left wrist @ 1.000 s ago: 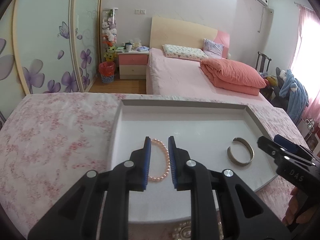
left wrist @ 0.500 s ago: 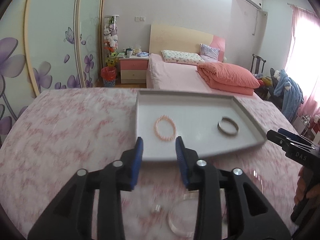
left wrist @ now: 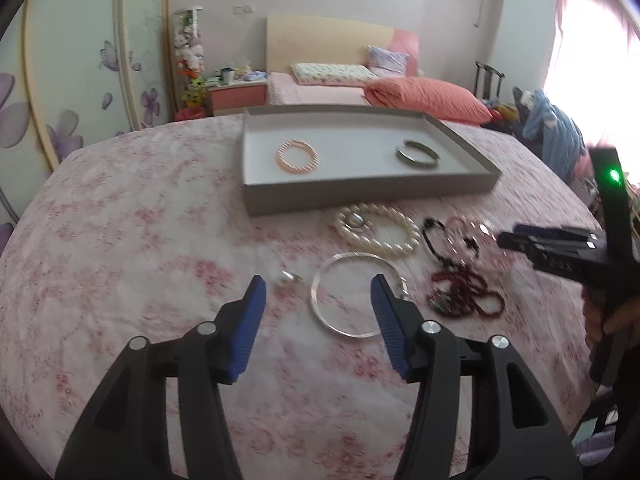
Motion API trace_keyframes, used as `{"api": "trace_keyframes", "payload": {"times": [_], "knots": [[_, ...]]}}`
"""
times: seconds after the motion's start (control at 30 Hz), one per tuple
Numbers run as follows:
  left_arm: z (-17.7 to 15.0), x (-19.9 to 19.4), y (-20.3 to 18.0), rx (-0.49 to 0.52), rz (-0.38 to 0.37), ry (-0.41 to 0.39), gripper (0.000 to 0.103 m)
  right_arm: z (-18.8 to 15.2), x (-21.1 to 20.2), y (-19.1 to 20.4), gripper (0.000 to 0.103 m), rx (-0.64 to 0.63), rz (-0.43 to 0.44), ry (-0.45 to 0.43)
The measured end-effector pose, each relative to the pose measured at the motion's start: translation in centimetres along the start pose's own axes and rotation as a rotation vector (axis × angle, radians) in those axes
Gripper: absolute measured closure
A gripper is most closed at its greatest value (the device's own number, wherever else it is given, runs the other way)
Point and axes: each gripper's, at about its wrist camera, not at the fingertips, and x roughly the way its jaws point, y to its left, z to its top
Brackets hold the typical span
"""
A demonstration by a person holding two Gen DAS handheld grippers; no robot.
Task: Organize jewelry
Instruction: 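Grasp the pink flower-charm bead bracelet with the right tool while the left tool grasps the silver hoop bangle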
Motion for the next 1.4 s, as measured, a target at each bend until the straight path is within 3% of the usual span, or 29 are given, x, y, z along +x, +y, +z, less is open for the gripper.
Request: {"api": "trace_keyframes", "payload": {"times": [0.17, 0.23, 0.27, 0.33, 0.7, 1.4], "knots": [[-0.5, 1.2, -1.3, 0.036, -0.008, 0.042, 0.038, 0.7, 1.0, 0.4, 0.062, -0.017, -0.011, 0.004], [-0.6, 1.8, -1.6, 0.041, -0.007, 0.059, 0.036, 1.0, 1.3, 0.7, 0.069, -0.028, -0.020, -0.004], [-0.6, 2.0, -1.8, 0.043, -0.007, 0.066, 0.034, 1.0, 1.4, 0.9, 0.082, -0.039, -0.028, -0.013], [-0.7, 2.5, -2.2, 0.051, -0.005, 0.077, 0.032, 1.0, 1.5, 0.9, 0.086, -0.038, -0.031, -0.023], [-0.4, 5.1, -3.5, 0.075, 0.052, 0.140, 0.024, 1.0, 1.4, -0.3, 0.086, 0.017, -0.038, -0.025], [0.6, 6.2, -3.7, 0.046, 0.047, 0.143, 0.025, 0.9, 1.3, -0.3, 0.086, 0.018, -0.036, -0.025]]}}
